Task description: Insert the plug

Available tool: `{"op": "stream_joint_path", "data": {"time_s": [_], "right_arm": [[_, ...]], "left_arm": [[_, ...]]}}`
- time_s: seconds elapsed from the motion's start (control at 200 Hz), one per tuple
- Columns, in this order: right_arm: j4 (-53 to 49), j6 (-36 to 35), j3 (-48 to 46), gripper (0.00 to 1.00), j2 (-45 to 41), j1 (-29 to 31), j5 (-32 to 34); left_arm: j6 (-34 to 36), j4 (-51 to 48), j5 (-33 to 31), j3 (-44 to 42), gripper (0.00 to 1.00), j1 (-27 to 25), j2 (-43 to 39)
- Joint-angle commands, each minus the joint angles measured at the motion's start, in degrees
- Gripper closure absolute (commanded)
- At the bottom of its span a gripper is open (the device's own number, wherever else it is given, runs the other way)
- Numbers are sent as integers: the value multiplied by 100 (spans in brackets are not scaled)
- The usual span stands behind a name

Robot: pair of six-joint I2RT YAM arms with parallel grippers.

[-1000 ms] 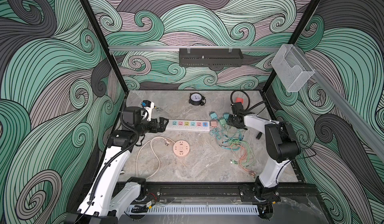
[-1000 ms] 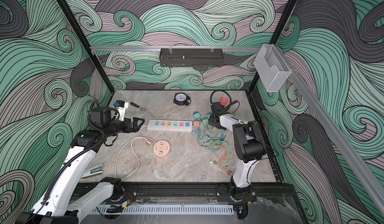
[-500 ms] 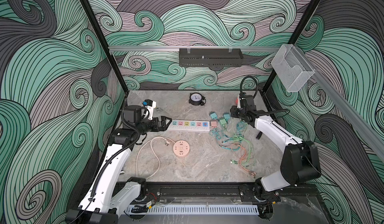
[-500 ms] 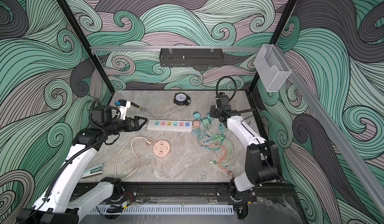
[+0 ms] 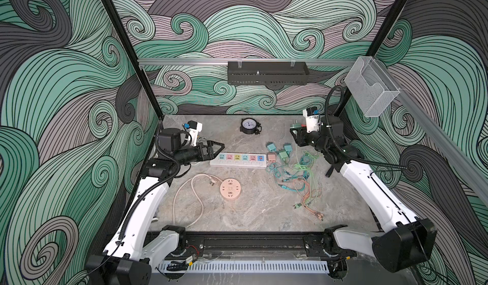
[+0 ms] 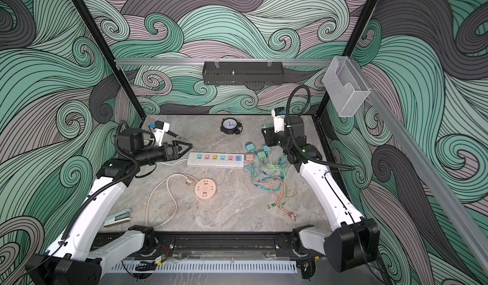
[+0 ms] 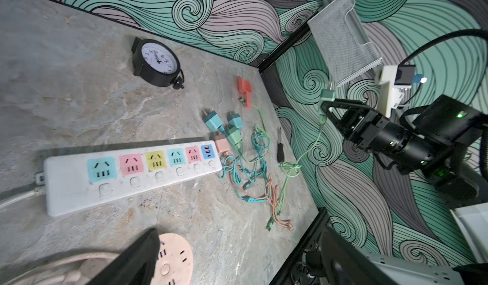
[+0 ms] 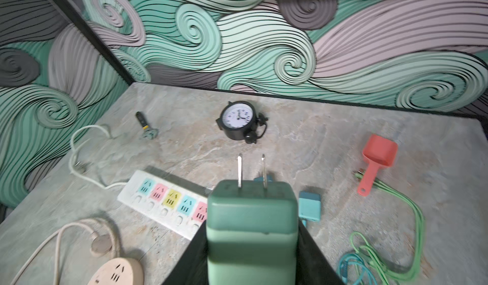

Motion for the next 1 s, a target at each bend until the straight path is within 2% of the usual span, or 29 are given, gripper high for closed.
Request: {"op": "stream_joint_path", "data": {"time_s": [0.0, 0.125, 0.325, 0.67, 0.996], "right_arm": [[336, -484, -11, 67, -88, 221, -987], [625, -780, -252, 68, -173, 586, -1473], [596, -1351, -348, 70, -130, 1167, -1787], [579, -1866, -313, 71, 125, 1947, -1943], [274, -2227, -83, 71, 468, 2385, -1701]], "left_arm": [[-585, 606, 621, 221, 4, -32, 142], [-820, 838, 891, 230, 4, -80, 260], [-788, 772, 1393, 318, 5, -142, 399], [-521, 702, 1744, 368, 7, -620, 779], [-326, 650, 1885, 554, 13, -1060, 1127]]}}
